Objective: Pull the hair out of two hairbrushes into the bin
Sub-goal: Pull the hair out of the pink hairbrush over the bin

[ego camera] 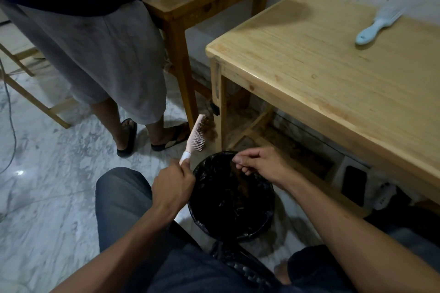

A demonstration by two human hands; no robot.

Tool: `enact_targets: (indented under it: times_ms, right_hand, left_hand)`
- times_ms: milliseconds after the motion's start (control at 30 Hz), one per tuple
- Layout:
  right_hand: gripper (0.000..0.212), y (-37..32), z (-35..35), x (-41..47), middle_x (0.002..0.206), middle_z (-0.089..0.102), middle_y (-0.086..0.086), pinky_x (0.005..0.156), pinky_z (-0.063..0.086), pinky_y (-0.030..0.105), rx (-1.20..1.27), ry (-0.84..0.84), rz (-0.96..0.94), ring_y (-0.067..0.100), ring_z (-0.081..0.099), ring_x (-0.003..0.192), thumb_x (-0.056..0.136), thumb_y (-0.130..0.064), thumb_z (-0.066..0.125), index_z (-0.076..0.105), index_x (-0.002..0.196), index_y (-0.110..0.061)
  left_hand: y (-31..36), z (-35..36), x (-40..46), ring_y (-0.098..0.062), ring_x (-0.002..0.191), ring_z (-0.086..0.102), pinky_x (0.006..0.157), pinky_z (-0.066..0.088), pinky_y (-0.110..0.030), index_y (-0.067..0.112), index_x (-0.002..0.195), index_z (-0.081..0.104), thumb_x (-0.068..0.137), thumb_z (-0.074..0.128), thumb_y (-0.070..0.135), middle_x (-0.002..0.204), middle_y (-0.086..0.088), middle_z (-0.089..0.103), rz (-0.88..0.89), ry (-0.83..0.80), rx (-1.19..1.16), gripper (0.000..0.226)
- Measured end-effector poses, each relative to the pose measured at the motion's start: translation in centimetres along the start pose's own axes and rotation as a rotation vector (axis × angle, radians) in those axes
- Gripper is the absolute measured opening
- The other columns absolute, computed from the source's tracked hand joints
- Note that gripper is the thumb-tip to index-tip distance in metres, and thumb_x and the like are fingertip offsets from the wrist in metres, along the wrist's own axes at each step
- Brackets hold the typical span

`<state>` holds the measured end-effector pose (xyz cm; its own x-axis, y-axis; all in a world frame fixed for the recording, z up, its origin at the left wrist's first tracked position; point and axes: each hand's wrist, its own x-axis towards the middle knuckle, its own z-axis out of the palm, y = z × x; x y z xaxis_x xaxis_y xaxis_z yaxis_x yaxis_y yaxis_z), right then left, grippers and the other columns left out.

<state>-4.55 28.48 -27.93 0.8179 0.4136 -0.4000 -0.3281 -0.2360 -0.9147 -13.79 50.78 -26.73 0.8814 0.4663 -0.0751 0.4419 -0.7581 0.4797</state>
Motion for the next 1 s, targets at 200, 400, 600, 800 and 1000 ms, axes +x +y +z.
enact_targets:
  times_ms: [200, 400, 600, 800, 1000]
  right_hand:
    - [0.024, 0.5, -0.1, 0.1, 0.107, 0.077, 0.0, 0.073, 0.062, 0.03, -0.289, -0.082, 0.085, 0.013, 0.073, 0.089, 0.093, -0.028, 0.076, 0.075, 0.117, -0.028]
    - [0.044, -2.4, 2.4, 1.4, 0.1, 0.079, 0.0, 0.061, 0.059, 0.025, 0.066, 0.078, 0.086, 0.009, 0.072, 0.072, 0.088, -0.05, 0.075, 0.075, 0.111, -0.013]
    - [0.011, -1.7, 2.5, 1.2, 0.071, 0.073, -0.004, 0.057, 0.05, 0.018, -0.113, 0.027, 0.081, 0.006, 0.06, 0.06, 0.095, -0.021, 0.074, 0.075, 0.084, -0.018]
    - [0.009, -0.5, 1.2, 0.3, 0.076, 0.075, -0.002, 0.066, 0.053, 0.025, -0.228, -0.076, 0.149, 0.01, 0.064, 0.068, 0.094, -0.022, 0.075, 0.076, 0.086, -0.017]
    - [0.044, -0.8, 0.3, 0.6, 0.112, 0.072, 0.0, 0.089, 0.063, 0.038, -0.498, -0.2, 0.273, 0.016, 0.07, 0.101, 0.076, -0.038, 0.086, 0.073, 0.114, -0.022]
  left_hand:
    - [0.2, 0.2, -0.3, -0.02, 0.056, 0.053, 0.049, 0.032, -0.033, 0.01, 0.089, 0.051, 0.103, 0.034, 0.042, 0.066, -0.003, 0.057, 0.033, -0.001, 0.0, 0.038]
    - [1.1, 0.8, -1.6, -0.025, 0.055, 0.057, 0.05, 0.043, -0.036, 0.015, 0.091, 0.048, 0.102, 0.033, 0.042, 0.067, -0.004, 0.061, 0.172, -0.003, 0.03, 0.033]
    - [1.1, 0.6, -0.9, -0.025, 0.059, 0.056, 0.052, 0.035, -0.035, 0.012, 0.092, 0.05, 0.103, 0.035, 0.039, 0.07, -0.007, 0.062, 0.076, 0.013, -0.005, 0.033]
    - [0.4, 0.4, -0.5, -0.019, 0.057, 0.053, 0.048, 0.029, -0.032, 0.01, 0.089, 0.052, 0.104, 0.034, 0.039, 0.069, -0.005, 0.06, -0.009, 0.024, -0.049, 0.037]
    - [0.2, 1.2, -1.3, -0.022, 0.055, 0.055, 0.05, 0.037, -0.033, 0.012, 0.087, 0.051, 0.102, 0.034, 0.043, 0.066, -0.004, 0.06, 0.061, 0.019, -0.033, 0.038]
